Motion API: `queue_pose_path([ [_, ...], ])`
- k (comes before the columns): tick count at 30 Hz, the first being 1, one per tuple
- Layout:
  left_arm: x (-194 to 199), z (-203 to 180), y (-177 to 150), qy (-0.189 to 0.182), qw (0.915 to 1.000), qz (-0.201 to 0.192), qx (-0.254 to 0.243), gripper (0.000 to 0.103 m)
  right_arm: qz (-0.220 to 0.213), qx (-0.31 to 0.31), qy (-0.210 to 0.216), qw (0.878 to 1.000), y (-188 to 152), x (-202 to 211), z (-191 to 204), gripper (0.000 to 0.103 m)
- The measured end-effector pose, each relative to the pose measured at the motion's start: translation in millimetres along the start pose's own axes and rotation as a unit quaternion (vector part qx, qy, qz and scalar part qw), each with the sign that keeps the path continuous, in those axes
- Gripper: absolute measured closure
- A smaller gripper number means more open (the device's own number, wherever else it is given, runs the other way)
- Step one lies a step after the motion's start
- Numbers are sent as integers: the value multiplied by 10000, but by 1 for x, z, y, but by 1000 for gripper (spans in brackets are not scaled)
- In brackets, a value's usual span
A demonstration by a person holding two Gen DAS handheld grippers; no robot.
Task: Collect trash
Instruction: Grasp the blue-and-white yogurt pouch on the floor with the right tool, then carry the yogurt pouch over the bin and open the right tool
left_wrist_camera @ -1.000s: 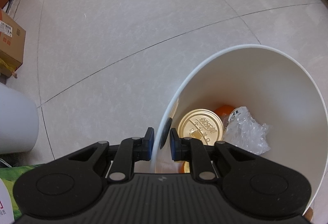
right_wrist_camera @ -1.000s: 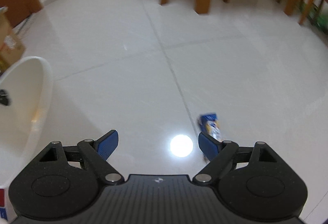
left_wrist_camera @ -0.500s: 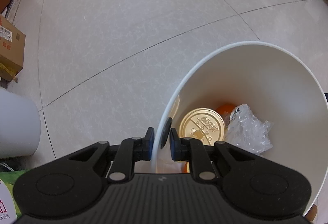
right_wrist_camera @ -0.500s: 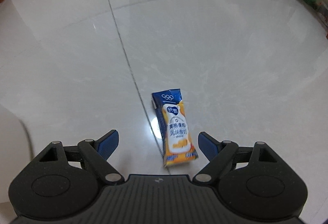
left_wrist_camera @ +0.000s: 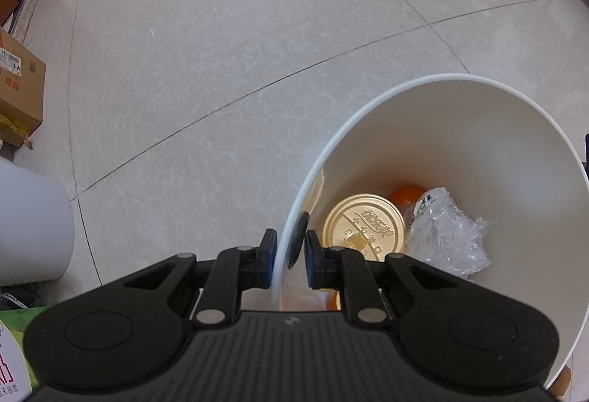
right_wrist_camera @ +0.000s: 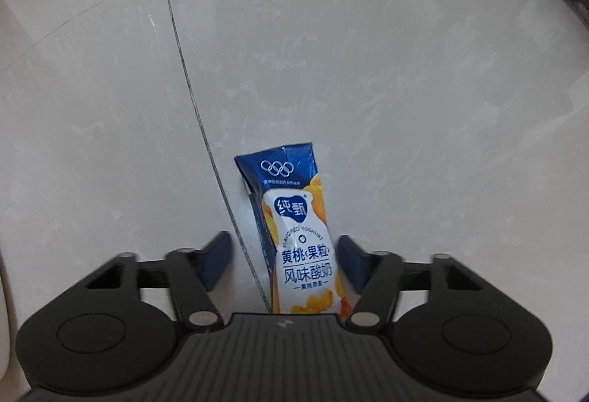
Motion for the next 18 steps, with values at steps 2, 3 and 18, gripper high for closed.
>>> queue_pose_path([
  [2, 0, 1, 0, -11, 10000, 6, 21, 89, 13, 2, -38, 10000, 1, -1, 0, 51],
  [3, 0, 1, 0, -6, 10000, 7, 16, 89, 44, -6, -48, 10000, 1, -3, 0, 54],
  [18, -1, 0, 1, 3, 10000, 17, 25, 89, -82, -7, 231, 9997, -4, 67, 9, 67],
])
Point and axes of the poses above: each gripper's, at about its wrist camera, not at the fingertips, and x roughly against the way its jaws point, z to its left, y to its top, the point moved 4 cm from there along -x, roughly the way its jaws point, and after that the axes turned 7 degrees about z, right-handed, at the moved point
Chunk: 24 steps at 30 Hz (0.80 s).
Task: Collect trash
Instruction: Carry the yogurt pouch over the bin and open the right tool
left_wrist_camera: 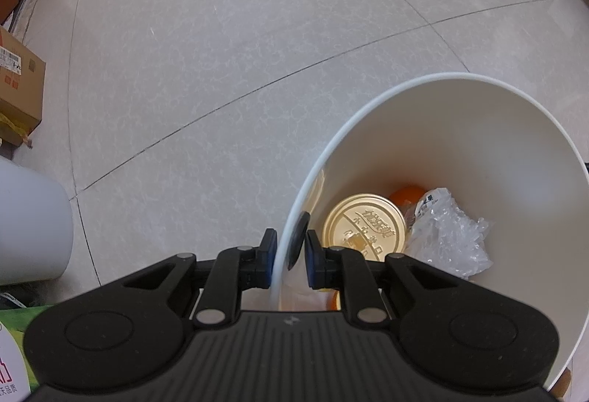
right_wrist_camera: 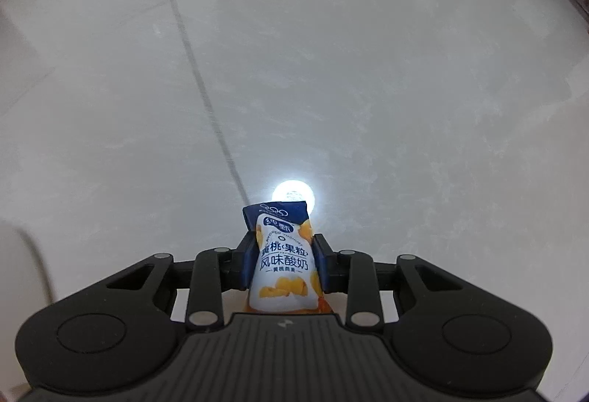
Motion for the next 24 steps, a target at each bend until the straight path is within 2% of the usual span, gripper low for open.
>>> queue_pose_path([
  [6, 0, 3, -1, -59, 9999, 27, 82, 89, -28, 307, 271, 9992, 0, 68, 21, 67],
  [12, -6, 3, 0, -70, 9999, 112, 87, 89, 29, 868, 621, 9943, 2, 151, 61, 67],
  [18, -12, 0, 0, 58, 9998, 173, -32, 89, -105, 1546, 1112, 9816, 1, 240, 121, 67],
  [24, -12, 6, -1, -88, 9997, 190, 98, 93, -190, 2296, 1435, 9625, -12, 289, 189, 67],
])
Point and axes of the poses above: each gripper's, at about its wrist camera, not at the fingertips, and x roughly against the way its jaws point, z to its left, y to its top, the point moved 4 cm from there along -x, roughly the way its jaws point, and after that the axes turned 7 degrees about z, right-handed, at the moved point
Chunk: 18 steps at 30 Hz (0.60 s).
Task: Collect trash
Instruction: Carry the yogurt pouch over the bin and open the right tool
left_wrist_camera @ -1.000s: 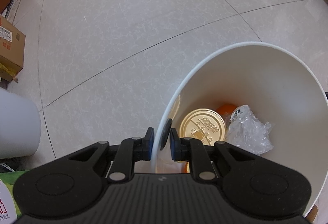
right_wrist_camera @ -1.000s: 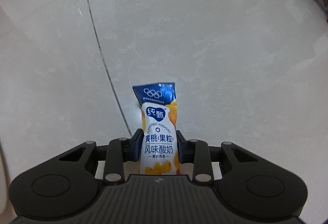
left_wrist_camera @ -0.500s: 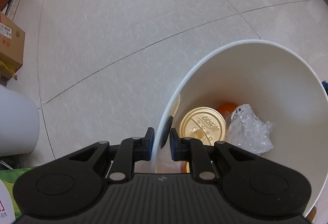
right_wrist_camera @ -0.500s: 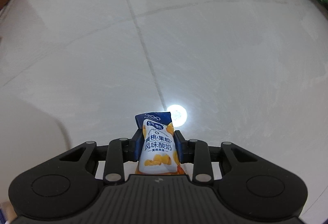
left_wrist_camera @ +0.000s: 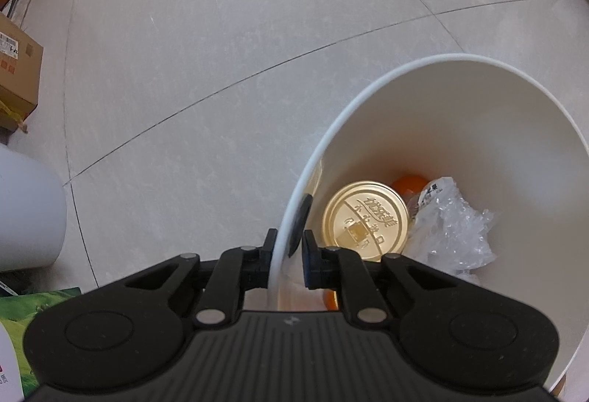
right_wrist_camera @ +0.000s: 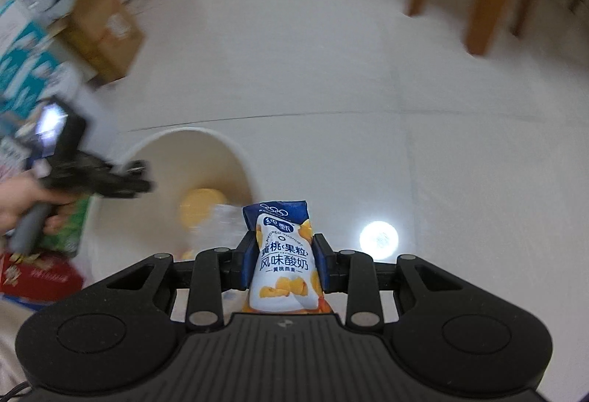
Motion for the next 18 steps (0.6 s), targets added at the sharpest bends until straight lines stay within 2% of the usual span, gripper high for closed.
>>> queue_pose_path([
  [3, 2, 2, 0, -26, 10000, -17, 28, 93, 61, 359, 125, 9993, 3, 1, 40, 67],
  [6, 5, 3, 0, -74, 10000, -36, 48, 93, 149, 608, 290, 9976, 4, -9, 63, 67],
  [10, 4, 5, 0, -97, 9999, -23, 50, 93, 265, 749, 401, 9960, 6, -19, 76, 67],
  [18, 4, 7, 3, -139, 9998, 12, 103, 94, 412, 860, 351, 9948, 0, -37, 88, 67],
])
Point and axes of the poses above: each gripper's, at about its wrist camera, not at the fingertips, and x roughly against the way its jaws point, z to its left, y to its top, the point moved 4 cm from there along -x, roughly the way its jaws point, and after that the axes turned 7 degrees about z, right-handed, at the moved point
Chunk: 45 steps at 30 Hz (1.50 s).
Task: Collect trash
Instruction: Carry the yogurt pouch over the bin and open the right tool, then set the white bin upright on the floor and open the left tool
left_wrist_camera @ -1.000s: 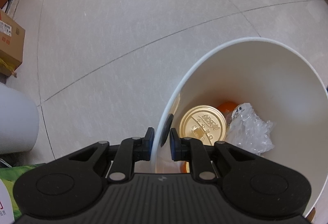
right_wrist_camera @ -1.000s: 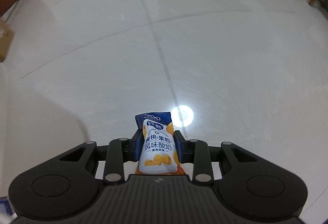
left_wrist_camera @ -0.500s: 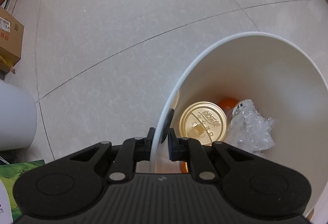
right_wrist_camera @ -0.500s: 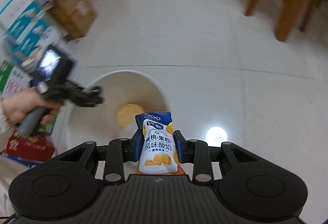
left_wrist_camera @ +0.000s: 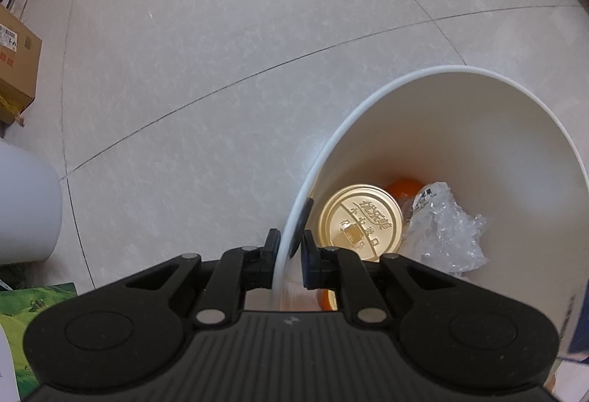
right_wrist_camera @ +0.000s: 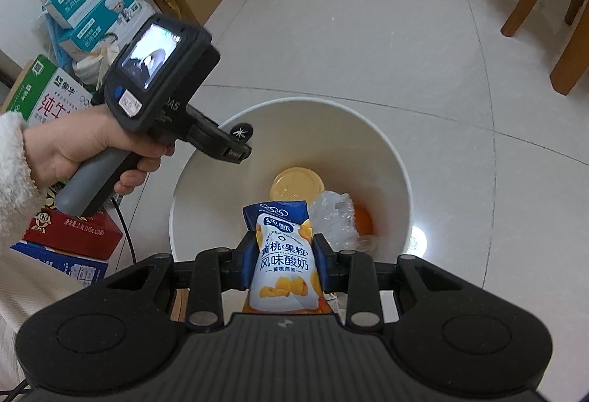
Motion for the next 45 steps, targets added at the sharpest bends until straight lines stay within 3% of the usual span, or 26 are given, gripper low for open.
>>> queue_pose_path([
  [4, 0, -1, 0, 9, 10000, -2, -6, 94, 13, 89, 76, 9999, 1, -4, 8, 65],
  [8, 0, 0, 0, -8, 10000, -1, 7, 94, -166, 113, 54, 9998, 5, 0, 15, 23],
  [14, 0, 1, 0, -10, 10000, 9, 11, 94, -111, 20, 136, 9998, 5, 2, 14, 21],
  [27, -1, 1, 1, -1, 10000, 14, -8, 94, 134, -428, -237, 9987, -4, -13, 3, 16],
  [33, -1, 2, 1, -2, 10000, 23, 5, 93, 177, -750, -182, 9969, -10, -19, -5, 16],
  [35, -1, 2, 1, -35, 10000, 41, 30, 85, 201, -823, -155, 9963, -14, -20, -7, 16],
  [39, 7, 3, 3, 78, 9998, -198, 36, 29, 223, -927, -122, 9954, -19, -21, -11, 15],
  [40, 10, 3, 3, 127, 9995, -295, 2, 20, 208, -957, -119, 9951, -20, -21, -11, 15],
  [45, 18, 4, 1, 188, 9986, -490, -1, 14, 173, -1019, -144, 9945, -22, -19, -11, 14],
])
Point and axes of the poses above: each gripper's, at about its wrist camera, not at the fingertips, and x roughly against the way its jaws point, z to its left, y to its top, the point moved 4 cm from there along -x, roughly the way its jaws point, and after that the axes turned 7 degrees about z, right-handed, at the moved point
